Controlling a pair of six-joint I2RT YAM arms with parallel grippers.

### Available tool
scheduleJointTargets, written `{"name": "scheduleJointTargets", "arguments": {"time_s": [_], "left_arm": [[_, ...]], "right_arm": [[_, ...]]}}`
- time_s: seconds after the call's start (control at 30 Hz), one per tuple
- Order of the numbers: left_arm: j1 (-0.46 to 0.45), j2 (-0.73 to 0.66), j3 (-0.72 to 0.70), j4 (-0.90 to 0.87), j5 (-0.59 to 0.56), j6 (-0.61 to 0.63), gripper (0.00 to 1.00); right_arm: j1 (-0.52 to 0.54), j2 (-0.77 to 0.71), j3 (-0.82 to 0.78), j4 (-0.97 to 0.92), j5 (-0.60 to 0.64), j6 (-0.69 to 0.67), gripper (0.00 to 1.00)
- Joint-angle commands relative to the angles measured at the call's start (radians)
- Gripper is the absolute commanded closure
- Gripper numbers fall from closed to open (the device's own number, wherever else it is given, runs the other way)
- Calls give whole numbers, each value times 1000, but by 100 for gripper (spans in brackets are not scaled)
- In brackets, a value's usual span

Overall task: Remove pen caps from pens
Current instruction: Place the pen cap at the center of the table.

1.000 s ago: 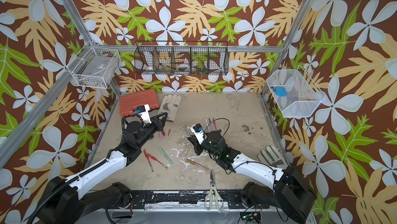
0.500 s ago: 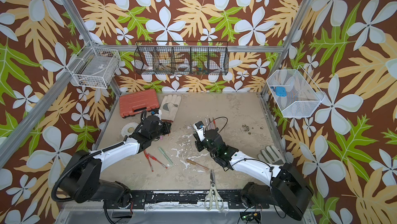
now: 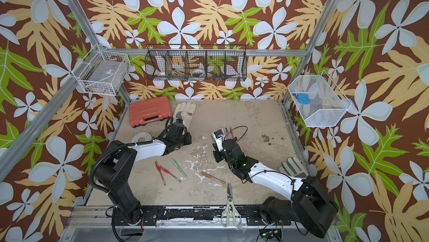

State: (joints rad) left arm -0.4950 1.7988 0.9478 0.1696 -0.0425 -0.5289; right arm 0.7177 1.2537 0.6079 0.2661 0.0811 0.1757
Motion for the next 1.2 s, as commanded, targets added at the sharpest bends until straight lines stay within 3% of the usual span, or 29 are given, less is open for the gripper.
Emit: {"name": "scheduleJointTargets", "arguments": {"time_s": [0.0,0.47,0.67,1.0,1.17], "left_arm": [[-2,36,25,-37,-20,20,100],[1,121,91,-107,-86,37,100],[1,126,100,-118,-96,39,82],[1,121,101,-117,-87,41,73],[-3,31,42,-63,-56,30,65]], "right_arm": [[-6,-5,0,3,-10,8,100],[-11,-2,-3,15,-38,14,100],[-12,9,1,13,-62,13,100],[-20,5,-2,19,-87,16,100],[-26,-5,-9,19,-89,18,100]]}}
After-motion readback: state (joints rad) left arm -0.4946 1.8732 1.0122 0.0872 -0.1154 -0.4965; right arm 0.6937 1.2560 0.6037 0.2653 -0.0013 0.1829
